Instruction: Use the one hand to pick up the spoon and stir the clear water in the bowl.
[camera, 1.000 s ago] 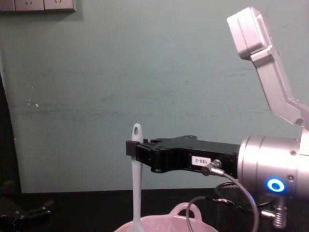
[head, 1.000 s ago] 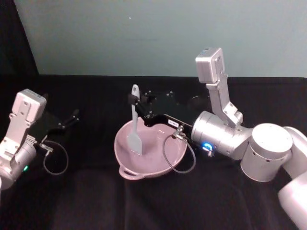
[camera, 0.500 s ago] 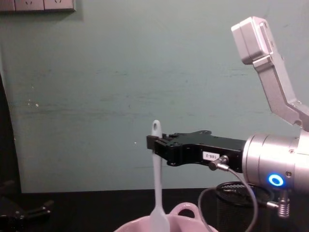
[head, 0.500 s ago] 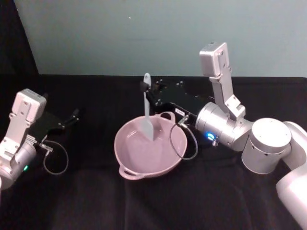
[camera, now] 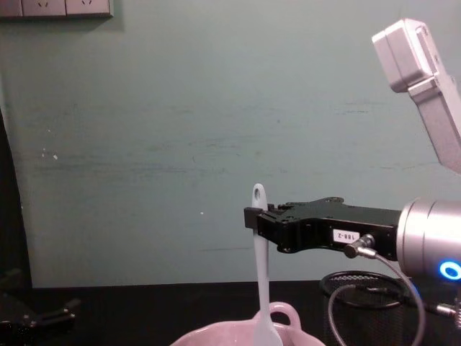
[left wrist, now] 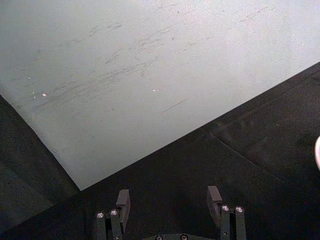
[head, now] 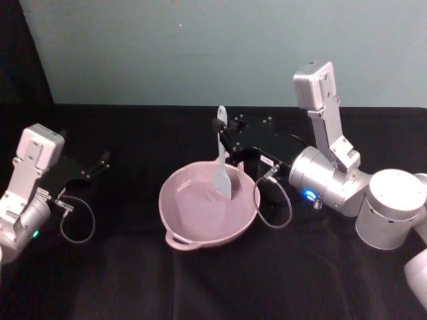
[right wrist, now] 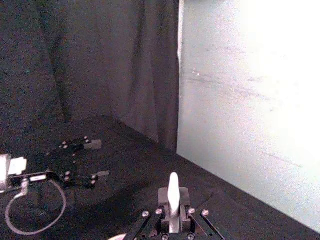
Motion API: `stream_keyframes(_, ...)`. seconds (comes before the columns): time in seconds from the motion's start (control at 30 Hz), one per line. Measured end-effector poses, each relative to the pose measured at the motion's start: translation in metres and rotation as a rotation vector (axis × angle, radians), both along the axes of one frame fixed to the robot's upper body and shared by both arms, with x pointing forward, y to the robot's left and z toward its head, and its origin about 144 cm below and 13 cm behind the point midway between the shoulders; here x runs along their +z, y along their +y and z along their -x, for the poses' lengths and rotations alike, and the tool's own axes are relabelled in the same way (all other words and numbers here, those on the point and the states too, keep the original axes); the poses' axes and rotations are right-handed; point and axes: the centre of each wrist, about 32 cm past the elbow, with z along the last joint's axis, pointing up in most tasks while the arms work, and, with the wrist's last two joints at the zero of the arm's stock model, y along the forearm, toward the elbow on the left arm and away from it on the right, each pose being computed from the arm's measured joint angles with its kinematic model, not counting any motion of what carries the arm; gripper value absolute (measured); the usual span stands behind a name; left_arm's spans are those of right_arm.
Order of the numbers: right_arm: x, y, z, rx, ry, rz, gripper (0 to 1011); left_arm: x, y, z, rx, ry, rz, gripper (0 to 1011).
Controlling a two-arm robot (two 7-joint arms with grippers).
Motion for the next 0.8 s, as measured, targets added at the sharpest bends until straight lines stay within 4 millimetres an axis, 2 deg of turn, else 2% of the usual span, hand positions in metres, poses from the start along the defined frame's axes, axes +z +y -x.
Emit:
stream_keyframes(0.43,0.001,0.007,0.018,0.090,0.066,-0.031,119,0.000,0.000,0.000,0.000,0.000,0.000,1011)
stream_keyframes(0.8,-0.001,0.027,0.012,0.133,0.063,-0.083,119,0.000,0.000,0.000,0.000,0.000,0.000,1011)
